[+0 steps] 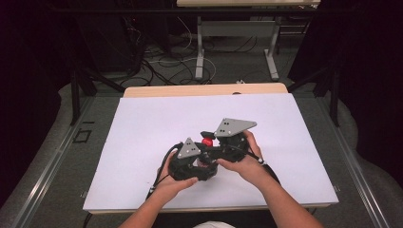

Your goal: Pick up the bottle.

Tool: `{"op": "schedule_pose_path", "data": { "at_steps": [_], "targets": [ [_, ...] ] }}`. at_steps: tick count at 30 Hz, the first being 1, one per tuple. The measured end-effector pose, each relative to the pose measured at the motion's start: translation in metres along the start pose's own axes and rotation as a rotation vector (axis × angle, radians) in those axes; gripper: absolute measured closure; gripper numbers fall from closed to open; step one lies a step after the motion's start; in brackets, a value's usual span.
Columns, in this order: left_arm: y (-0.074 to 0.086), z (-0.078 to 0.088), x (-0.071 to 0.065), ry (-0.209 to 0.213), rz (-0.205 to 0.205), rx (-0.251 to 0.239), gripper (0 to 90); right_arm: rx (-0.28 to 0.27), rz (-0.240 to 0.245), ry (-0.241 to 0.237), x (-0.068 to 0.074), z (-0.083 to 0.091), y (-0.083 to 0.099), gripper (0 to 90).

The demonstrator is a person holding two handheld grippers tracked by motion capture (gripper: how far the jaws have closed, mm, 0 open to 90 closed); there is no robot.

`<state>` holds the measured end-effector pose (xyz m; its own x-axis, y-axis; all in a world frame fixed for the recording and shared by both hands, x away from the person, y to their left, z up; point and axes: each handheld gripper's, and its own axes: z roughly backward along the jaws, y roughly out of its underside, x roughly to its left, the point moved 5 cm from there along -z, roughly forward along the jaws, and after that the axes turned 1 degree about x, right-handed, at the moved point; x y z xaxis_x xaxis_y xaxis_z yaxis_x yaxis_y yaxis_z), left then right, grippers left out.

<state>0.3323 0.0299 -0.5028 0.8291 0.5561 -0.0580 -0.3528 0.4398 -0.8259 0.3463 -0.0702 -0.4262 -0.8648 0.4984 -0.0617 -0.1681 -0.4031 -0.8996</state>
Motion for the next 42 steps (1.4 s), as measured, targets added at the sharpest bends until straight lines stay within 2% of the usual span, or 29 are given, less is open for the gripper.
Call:
{"op": "schedule_pose_path", "data": {
  "at_steps": [1,4,6,8,9,10,13,17,23,26,27,29,34,39,41,42],
  "targets": [
    [-0.001,0.000,-0.001,-0.002,0.005,-0.014,29.8,0.013,-0.002,-0.015,-0.001,0.001,0.000,60.4],
    [-0.002,0.001,-0.001,-0.001,0.002,-0.020,29.8,0.007,0.004,-0.042,-0.003,0.003,-0.003,60.4],
    [-0.002,0.001,0.000,-0.004,-0.003,-0.019,29.8,0.007,0.007,-0.042,-0.003,0.003,-0.003,60.3],
    [-0.002,0.001,0.000,-0.005,0.003,-0.015,29.8,0.005,0.014,-0.032,-0.002,0.003,-0.003,58.6],
    [-0.001,0.002,0.001,-0.002,0.001,-0.004,29.7,-0.002,0.009,-0.019,-0.001,0.003,-0.003,53.9],
    [-0.001,0.001,0.001,-0.011,0.013,-0.017,29.8,-0.004,0.001,-0.013,-0.001,0.004,-0.003,51.3],
    [-0.001,0.002,0.003,-0.010,0.018,-0.011,29.8,-0.015,0.002,0.016,0.002,0.006,-0.003,49.9],
    [-0.001,0.002,0.004,-0.010,0.023,-0.011,29.8,-0.011,-0.019,0.057,0.005,0.009,-0.002,50.7],
    [-0.001,0.001,0.002,-0.016,0.013,-0.011,29.8,-0.006,-0.008,0.058,0.007,0.005,-0.001,52.7],
    [-0.001,0.000,0.000,-0.004,0.008,-0.006,29.7,-0.005,-0.016,0.058,0.006,0.002,-0.001,56.0],
    [-0.001,0.000,0.000,-0.009,0.006,-0.015,29.8,-0.005,-0.015,0.053,0.004,0.001,-0.001,59.8],
    [-0.001,0.000,0.001,-0.004,0.000,-0.009,29.7,-0.002,-0.020,0.044,0.004,0.001,-0.002,60.1],
    [-0.001,0.001,-0.001,-0.004,0.002,-0.015,29.8,0.006,-0.017,-0.019,-0.002,0.003,-0.004,60.5],
    [-0.001,0.001,-0.001,0.001,0.000,-0.008,29.8,0.010,-0.019,-0.038,-0.003,0.004,-0.004,60.5],
    [-0.001,0.001,0.000,-0.010,0.001,-0.010,29.8,0.003,-0.014,-0.032,-0.002,0.003,-0.003,59.9],
    [-0.001,0.001,0.001,-0.003,0.003,-0.005,29.8,0.006,-0.009,-0.024,-0.001,0.003,-0.002,56.8]
  ]
}}
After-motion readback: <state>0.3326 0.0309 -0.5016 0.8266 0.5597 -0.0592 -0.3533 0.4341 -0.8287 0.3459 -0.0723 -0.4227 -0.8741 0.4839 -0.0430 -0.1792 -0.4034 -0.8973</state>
